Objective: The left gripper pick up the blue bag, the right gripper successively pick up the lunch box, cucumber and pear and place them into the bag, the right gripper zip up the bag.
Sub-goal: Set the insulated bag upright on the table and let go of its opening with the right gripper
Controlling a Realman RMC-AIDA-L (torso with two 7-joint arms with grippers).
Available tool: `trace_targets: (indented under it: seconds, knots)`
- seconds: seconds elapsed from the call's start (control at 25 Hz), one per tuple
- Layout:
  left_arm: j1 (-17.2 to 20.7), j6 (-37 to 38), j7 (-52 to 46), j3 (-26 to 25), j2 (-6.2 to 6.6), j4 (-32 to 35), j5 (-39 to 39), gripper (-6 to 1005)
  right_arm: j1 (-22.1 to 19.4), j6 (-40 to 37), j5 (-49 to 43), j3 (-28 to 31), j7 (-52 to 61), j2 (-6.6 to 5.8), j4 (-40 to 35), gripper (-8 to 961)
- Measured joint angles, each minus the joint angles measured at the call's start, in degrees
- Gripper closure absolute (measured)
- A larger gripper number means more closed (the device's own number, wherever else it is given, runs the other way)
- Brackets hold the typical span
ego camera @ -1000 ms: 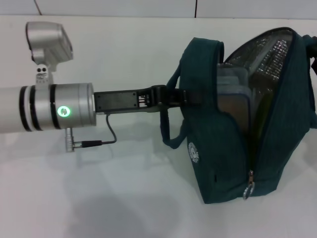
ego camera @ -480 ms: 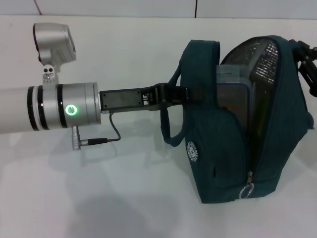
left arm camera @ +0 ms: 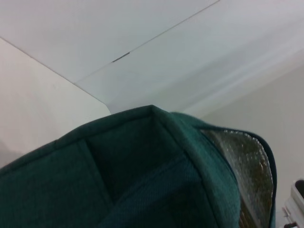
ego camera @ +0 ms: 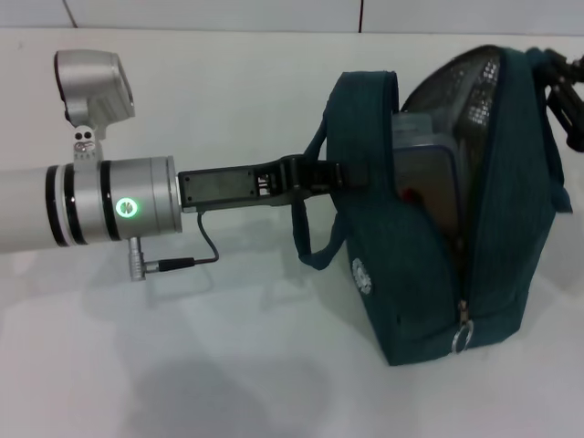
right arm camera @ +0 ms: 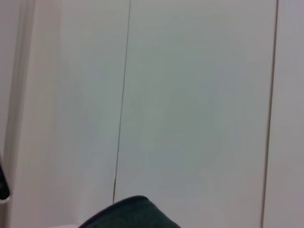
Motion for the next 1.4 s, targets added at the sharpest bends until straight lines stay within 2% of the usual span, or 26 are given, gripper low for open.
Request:
trace_targets:
  seconds: [0.6, 1.04, 1.4]
  knots:
    - [1.8, 0.4, 2.5, -0.1, 0.2, 0.4, -3.2, 965, 2.4, 0.2, -0.8, 0.0, 0.0, 0.11, 3.0, 811]
    - [2.4, 0.4, 2.6, -0.2, 0.43, 0.0, -2.9, 965, 4.8, 0.6, -0.8, 0.0, -0.2, 0.26, 6.8, 800]
    - [3.4, 0.3, 2.6, -0.3, 0.42, -0.1, -3.0, 964, 4.6, -0.4, -0.8, 0.0, -0.7, 0.44, 8.9, 791]
